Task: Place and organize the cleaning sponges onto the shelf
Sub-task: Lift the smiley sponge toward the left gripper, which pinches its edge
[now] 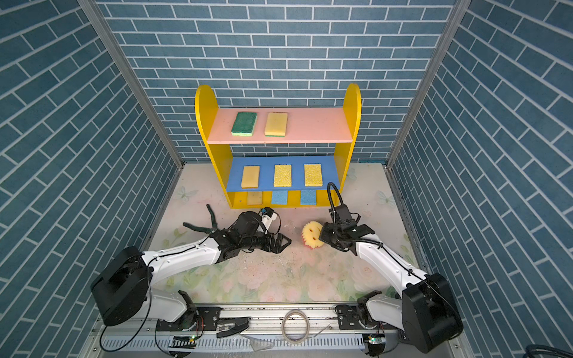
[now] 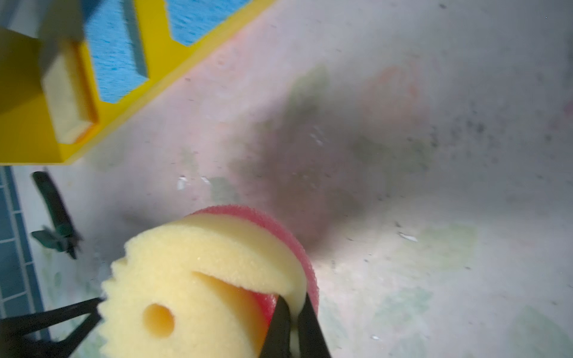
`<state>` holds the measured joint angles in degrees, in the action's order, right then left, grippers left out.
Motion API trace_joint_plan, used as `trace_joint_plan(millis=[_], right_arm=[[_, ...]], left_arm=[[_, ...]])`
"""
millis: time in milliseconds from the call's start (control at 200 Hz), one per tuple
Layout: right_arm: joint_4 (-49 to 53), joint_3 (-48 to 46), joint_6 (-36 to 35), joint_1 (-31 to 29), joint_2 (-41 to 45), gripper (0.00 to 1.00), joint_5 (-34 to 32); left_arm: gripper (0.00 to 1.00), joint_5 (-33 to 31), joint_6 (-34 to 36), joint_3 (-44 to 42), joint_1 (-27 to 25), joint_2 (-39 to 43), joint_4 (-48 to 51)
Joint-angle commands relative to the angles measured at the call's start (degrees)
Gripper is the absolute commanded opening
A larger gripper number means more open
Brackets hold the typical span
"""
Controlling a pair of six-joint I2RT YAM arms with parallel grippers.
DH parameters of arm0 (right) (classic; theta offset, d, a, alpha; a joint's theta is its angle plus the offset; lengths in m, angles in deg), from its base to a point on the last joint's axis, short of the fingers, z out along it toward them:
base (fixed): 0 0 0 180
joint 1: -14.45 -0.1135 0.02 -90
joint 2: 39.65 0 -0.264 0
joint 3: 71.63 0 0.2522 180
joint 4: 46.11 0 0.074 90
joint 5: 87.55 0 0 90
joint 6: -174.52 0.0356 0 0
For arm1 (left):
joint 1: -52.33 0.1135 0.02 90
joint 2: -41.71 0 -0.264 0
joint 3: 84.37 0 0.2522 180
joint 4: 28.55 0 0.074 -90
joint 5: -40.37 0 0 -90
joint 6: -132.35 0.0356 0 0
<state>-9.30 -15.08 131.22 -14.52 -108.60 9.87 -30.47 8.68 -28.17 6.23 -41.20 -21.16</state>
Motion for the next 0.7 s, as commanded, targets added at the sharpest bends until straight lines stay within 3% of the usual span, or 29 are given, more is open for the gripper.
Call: trace_joint_plan(millis=[0,215,515,695], right_arm=[[-1.3,4.9,1.5,-3.6,-0.8,0.07,-0.6],[-1.1,9.9,-0.1,-6.1,-5.6,0.07,-0.6],[-6.5,12.2,-0.7,-7.8,-6.8,0.06,3.2],[-9.5,11.3,0.1,-8.0,-4.5,0.05,5.1]], left_arm=[[1.0,3.0,-5.0,-0.3,-0.3,-1.4,-9.3],[1.0,9.5,-11.2,-0.8,-0.3,-2.2,-20.5],[1.0,9.0,-18.0,-2.3,1.0,-2.7,-27.4],[0.85,9.4,-19.0,-1.6,2.0,-2.8,-29.5]])
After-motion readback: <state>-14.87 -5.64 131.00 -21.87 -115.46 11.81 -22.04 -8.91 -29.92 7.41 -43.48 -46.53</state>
